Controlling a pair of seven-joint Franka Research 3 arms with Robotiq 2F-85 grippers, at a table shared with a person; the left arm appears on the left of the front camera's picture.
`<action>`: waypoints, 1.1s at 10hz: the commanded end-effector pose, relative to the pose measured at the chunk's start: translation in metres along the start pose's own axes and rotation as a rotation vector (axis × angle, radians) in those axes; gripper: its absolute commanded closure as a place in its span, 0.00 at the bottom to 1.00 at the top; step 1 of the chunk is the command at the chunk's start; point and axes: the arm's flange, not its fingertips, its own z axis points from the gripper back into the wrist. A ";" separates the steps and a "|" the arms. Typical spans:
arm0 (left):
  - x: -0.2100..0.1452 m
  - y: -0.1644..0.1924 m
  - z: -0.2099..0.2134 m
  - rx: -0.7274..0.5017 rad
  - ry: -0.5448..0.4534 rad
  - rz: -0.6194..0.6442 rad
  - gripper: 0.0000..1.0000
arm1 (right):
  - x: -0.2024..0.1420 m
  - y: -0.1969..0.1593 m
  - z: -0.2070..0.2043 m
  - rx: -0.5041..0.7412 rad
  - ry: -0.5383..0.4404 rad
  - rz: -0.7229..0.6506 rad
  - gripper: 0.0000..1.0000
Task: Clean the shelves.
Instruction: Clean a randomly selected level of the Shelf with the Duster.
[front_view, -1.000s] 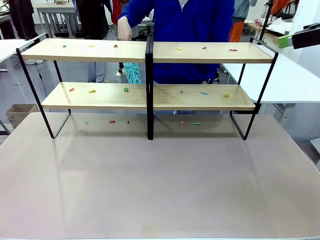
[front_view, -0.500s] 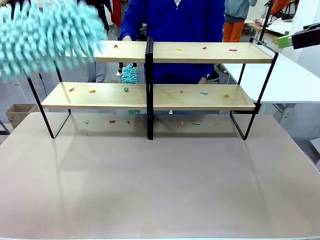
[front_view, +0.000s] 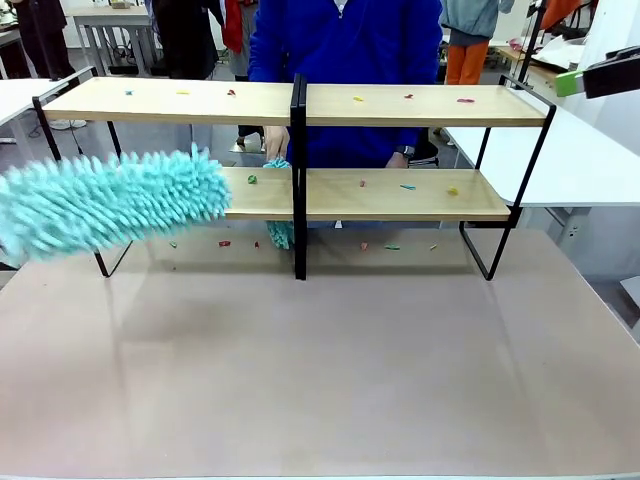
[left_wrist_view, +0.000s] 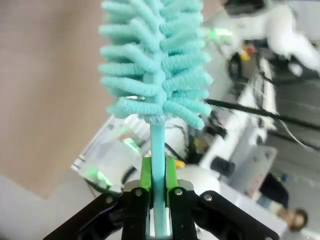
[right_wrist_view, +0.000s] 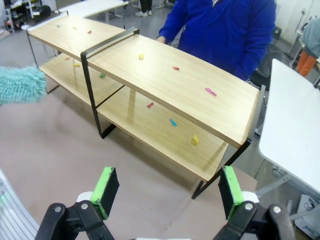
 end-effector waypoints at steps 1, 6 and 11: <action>0.019 0.016 -0.046 -0.022 0.102 0.100 0.88 | 0.000 -0.001 0.000 0.000 -0.001 -0.005 0.00; -0.033 0.000 0.053 -0.222 0.044 -0.069 0.88 | 0.000 -0.001 0.000 0.000 -0.001 -0.005 0.00; -0.143 -0.042 0.159 -0.102 -0.317 -0.218 0.88 | 0.000 -0.001 0.000 0.000 -0.001 -0.005 0.00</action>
